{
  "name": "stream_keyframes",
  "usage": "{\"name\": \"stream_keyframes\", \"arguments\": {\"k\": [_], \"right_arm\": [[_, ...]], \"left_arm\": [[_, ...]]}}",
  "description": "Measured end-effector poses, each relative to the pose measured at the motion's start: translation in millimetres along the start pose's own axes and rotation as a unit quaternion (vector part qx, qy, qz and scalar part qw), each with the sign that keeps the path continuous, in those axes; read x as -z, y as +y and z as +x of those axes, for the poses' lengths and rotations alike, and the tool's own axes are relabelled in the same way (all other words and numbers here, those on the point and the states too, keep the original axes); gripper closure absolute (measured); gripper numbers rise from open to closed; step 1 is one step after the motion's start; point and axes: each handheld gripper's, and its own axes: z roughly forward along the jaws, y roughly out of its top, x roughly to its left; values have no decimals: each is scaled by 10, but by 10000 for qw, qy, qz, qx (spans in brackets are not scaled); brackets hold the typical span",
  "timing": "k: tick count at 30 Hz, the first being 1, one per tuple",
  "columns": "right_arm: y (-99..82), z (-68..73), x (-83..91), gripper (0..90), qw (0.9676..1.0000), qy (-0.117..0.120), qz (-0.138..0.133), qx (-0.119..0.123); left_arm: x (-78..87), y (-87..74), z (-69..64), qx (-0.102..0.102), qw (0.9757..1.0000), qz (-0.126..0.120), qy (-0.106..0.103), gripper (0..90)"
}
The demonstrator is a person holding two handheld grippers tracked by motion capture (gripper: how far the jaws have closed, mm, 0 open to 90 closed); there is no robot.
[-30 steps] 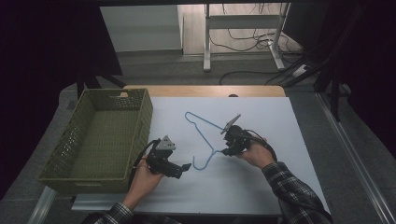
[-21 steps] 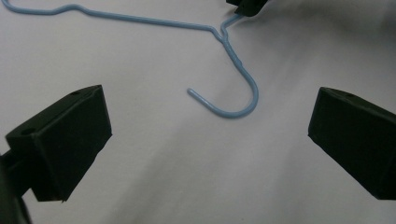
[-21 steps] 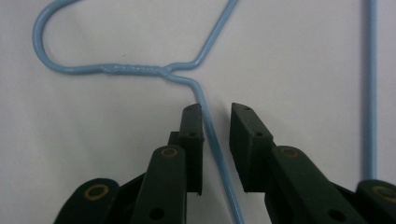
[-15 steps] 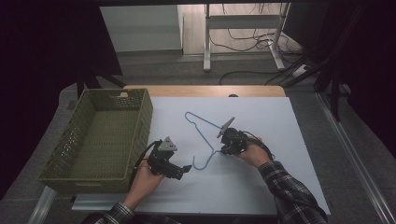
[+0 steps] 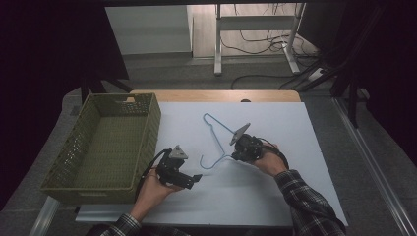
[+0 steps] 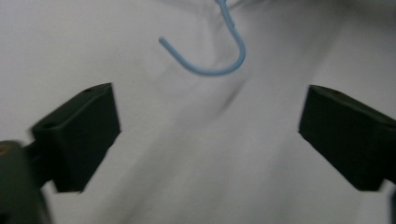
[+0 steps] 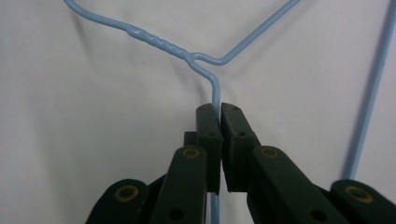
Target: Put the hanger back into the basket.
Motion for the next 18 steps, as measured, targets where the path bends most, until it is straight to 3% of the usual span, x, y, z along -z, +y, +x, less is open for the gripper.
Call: {"name": "stream_keyframes", "arguments": {"k": [2,5,7,10,14,18], "right_arm": [[-7,-5,43,860,10000,15,-73,-45],[-25,-5,108,860,9997,43,-189,-121],[-37,3,141,860,9995,62,-243,-194],[-48,15,161,859,9992,94,-301,-245],[-51,33,146,858,9991,133,-309,-262],[-64,43,125,842,9990,132,-333,-264]], "left_arm": [[11,-4,3,44,9999,-58,-151,250],[-15,13,6,9,9992,-21,-388,588],[-80,34,-16,-46,9993,117,-347,753],[-178,78,-32,-136,9993,174,-299,817],[-246,153,-35,-188,9990,-18,-403,817],[-280,182,-49,-240,9990,-32,-366,817]]}}
